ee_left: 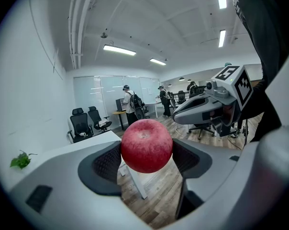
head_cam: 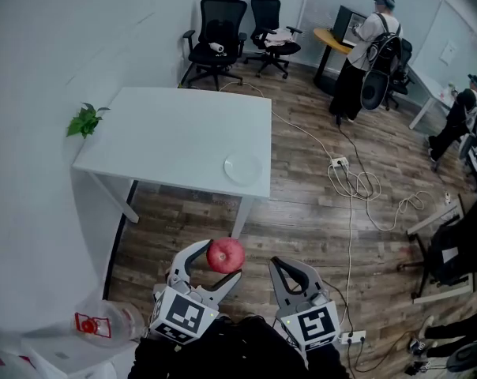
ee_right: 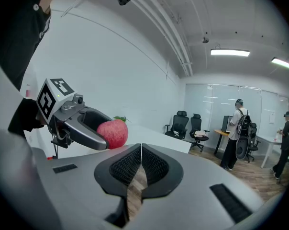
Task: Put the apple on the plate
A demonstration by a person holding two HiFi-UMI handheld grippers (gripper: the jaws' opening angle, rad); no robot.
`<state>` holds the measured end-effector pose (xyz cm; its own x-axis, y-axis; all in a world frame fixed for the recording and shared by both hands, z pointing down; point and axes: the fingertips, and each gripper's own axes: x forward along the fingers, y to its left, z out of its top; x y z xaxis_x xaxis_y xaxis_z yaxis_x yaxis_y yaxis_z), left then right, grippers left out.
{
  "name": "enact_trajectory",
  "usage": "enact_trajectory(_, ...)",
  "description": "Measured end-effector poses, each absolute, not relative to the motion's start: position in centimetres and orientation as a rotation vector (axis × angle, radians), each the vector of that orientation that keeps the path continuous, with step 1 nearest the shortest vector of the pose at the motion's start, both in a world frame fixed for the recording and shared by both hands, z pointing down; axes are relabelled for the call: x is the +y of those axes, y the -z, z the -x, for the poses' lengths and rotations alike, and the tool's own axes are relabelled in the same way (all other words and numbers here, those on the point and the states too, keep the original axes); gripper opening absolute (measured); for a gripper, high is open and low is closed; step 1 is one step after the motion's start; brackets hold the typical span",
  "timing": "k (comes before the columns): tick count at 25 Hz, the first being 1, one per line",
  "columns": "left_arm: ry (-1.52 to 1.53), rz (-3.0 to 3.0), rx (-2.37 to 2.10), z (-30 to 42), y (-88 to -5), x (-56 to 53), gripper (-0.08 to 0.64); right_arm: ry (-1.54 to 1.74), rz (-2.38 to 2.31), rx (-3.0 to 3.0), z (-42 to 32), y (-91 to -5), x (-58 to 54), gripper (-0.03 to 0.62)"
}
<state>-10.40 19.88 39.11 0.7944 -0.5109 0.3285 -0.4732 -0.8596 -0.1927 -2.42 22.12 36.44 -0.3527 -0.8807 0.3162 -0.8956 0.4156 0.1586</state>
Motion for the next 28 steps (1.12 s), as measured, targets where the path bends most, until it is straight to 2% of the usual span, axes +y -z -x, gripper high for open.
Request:
enact_trajectory(15,0.561,2.888,0.794,13.1,-39.8,20.2,0.342,-0.03,-1.527,-2.312,5.0,-36.7,22.2,0.041)
enact_trajectory(28,0.581,2.867,0.841,11.6,-40.4,16.7,0.342,-0.062,-1.483,-2.433,4.7,-36.3,17.1,0.041)
